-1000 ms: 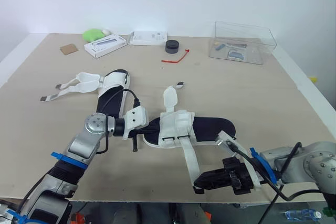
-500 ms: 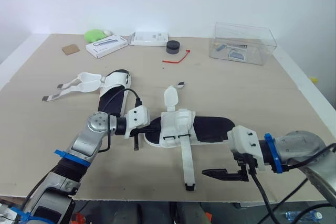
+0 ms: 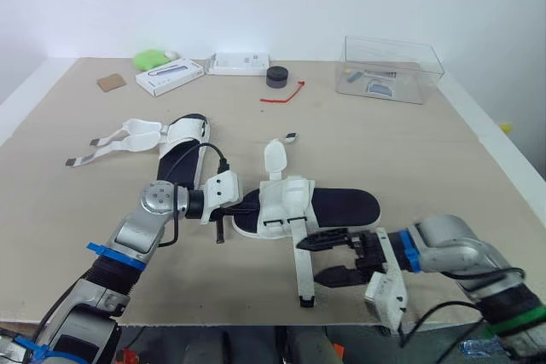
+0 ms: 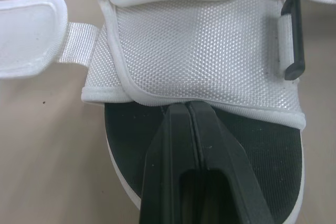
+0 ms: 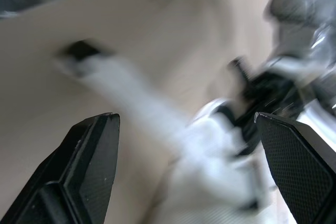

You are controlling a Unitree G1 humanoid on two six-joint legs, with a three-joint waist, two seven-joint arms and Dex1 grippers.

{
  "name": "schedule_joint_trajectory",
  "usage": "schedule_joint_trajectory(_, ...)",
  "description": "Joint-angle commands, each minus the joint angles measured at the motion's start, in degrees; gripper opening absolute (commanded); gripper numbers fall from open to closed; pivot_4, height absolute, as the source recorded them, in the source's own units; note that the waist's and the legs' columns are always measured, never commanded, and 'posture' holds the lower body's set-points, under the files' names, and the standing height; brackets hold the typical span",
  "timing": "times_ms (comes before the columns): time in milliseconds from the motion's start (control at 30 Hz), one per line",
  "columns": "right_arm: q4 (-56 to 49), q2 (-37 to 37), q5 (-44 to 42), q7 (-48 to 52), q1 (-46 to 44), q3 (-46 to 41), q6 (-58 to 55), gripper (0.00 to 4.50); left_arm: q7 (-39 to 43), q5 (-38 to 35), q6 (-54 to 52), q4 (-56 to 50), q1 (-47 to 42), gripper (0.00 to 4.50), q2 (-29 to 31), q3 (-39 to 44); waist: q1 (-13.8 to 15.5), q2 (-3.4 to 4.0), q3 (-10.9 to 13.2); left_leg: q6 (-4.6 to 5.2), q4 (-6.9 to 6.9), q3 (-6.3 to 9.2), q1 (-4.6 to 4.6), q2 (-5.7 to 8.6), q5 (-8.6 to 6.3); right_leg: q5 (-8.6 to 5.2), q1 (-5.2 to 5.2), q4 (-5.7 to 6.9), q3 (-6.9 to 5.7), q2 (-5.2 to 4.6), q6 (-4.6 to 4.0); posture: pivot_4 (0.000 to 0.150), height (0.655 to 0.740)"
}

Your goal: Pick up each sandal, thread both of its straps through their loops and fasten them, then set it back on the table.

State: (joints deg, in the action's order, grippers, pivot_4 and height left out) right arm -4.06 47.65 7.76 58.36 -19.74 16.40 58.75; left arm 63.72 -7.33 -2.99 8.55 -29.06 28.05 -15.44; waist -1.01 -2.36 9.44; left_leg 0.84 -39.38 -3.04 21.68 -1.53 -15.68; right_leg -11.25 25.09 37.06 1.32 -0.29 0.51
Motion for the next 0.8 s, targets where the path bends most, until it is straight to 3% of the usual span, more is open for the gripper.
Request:
schedule_joint_trajectory(33,0.3,-0.27,0.08,-1.22,-2.19,1.36,-0.3,4.41,-0.05,0.75,-0.5,-0.14,0.19,0.0,0.29,-0.37,0.05,-0.01,0.01,0.0,0.0,0.02,-0.04,0.0,0.0,-0.06,-0.04,0.0,-0.03,-0.01,-0.09,0.15,0.74)
schedule_joint_trajectory(267,0.63,0.42,-1.68,-0.9,-4.89,4.45,-3.28,4.41,-0.26,0.7,-0.9,-0.63,0.51,0.0,0.27,-0.18,0.04,0.0,0.0,0.0,0.02,-0.04,-0.13,0.0,0.0,-0.11,-0.08,0.02,0.08,-0.03,-0.18,0.15,0.74)
schedule_joint_trajectory(367,0.95,0.97,-2.54,-0.47,-5.03,5.32,-3.94,3.68,-0.39,0.7,-0.99,-0.64,0.5,0.0,0.14,-0.21,0.04,0.0,0.0,0.01,0.02,-0.06,-0.14,0.0,-0.01,-0.12,-0.08,0.02,0.09,-0.03,-0.19,0.15,0.74)
schedule_joint_trajectory(433,1.26,1.28,-2.63,-0.52,-5.02,5.61,-4.03,2.86,-0.54,0.68,-1.03,-0.67,0.5,0.0,0.03,-0.24,0.03,0.0,0.0,0.01,0.02,-0.06,-0.15,0.0,-0.01,-0.12,-0.08,0.02,0.09,-0.03,-0.19,0.15,0.74)
schedule_joint_trajectory(567,1.72,1.95,-2.24,-0.29,-3.92,6.49,-3.86,0.76,-0.81,0.72,-1.05,-0.75,0.53,0.0,-0.06,-0.3,0.04,0.0,0.0,0.01,0.01,-0.07,-0.16,0.01,-0.01,-0.11,-0.09,0.02,0.09,-0.03,-0.19,0.15,0.74)
schedule_joint_trajectory(633,1.77,2.15,-2.16,-0.26,-3.5,6.72,-3.87,0.11,-0.89,0.76,-1.08,-0.76,0.51,0.0,-0.08,-0.32,0.04,0.0,0.0,0.01,0.01,-0.08,-0.16,0.01,-0.01,-0.11,-0.09,0.02,0.11,-0.03,-0.18,0.15,0.74)
schedule_joint_trajectory(800,2.01,1.65,-3.49,-0.99,-1.78,6.04,-6.17,0.11,-1.17,0.97,-0.91,-0.39,0.39,0.0,-0.21,-0.33,0.05,0.0,0.0,0.01,0.01,-0.08,-0.17,0.01,-0.01,-0.1,-0.1,0.02,0.11,-0.03,-0.18,0.15,0.74)
